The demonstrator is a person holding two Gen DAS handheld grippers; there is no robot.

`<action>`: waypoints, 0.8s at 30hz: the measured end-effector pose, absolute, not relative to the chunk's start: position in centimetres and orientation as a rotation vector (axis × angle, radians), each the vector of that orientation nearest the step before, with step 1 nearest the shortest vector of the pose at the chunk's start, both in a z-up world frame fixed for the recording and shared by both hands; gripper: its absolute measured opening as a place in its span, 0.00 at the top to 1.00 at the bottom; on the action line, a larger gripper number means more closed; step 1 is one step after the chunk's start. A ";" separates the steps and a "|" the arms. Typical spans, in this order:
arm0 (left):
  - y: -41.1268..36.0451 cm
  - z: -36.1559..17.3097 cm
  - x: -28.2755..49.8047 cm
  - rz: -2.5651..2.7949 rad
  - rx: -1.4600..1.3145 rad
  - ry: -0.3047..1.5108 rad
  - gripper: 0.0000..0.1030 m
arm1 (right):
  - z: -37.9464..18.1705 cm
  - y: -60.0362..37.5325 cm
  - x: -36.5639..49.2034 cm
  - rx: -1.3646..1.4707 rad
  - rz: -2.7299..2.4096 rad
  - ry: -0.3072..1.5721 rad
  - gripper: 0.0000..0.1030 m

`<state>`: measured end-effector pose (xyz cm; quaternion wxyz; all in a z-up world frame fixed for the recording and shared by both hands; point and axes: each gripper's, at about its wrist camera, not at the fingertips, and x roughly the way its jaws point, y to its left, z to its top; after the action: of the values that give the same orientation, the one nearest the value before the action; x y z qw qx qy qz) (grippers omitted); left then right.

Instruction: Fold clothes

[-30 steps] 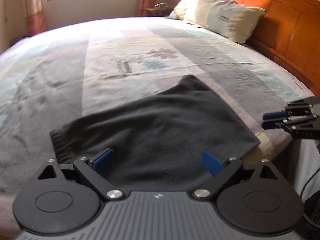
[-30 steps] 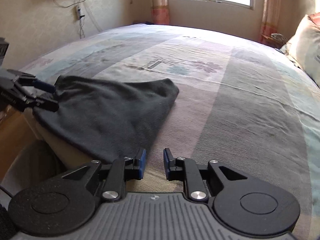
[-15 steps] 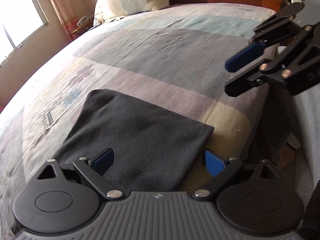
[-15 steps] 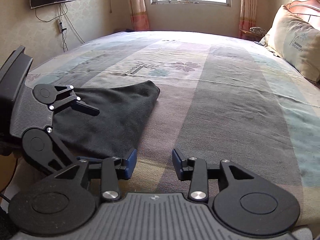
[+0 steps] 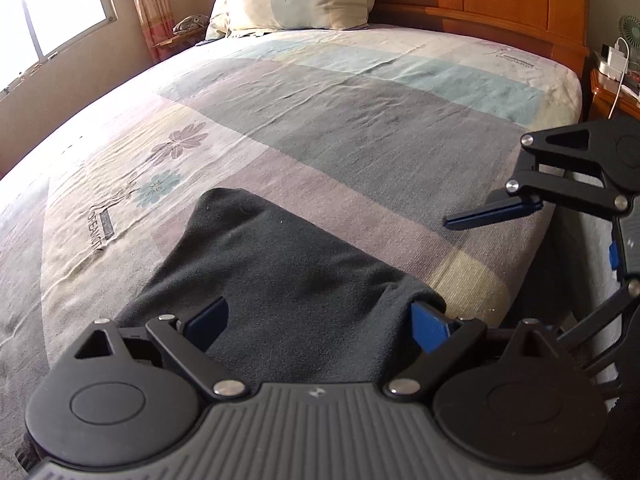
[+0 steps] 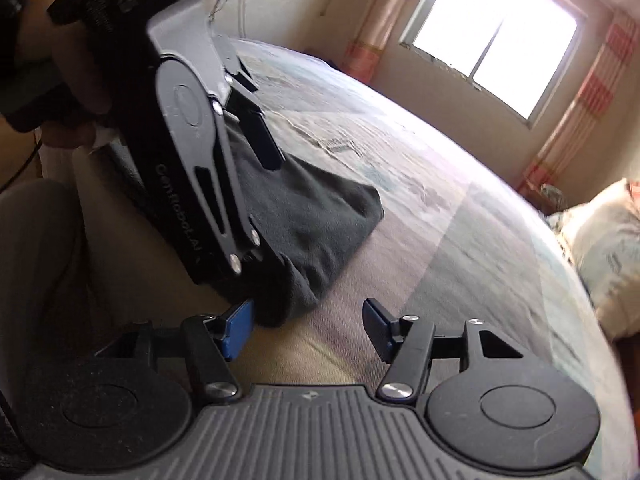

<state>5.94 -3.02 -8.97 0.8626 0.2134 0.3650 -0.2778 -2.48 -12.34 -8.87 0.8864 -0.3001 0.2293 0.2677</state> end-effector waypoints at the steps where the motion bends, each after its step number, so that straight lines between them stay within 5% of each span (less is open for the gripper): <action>1: -3.0 -9.0 6.2 -0.583 0.439 0.771 0.07 | -9.1 -11.7 -2.4 -0.652 0.556 0.449 0.35; 24: 4.7 -10.2 7.8 -0.465 0.136 0.896 0.07 | -11.6 -8.7 -2.5 -0.948 0.374 0.317 0.25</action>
<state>7.79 4.68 -10.16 0.8732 0.0649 0.4288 -0.2224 -2.54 -8.66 -11.64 0.8611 -0.4516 0.1509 0.1783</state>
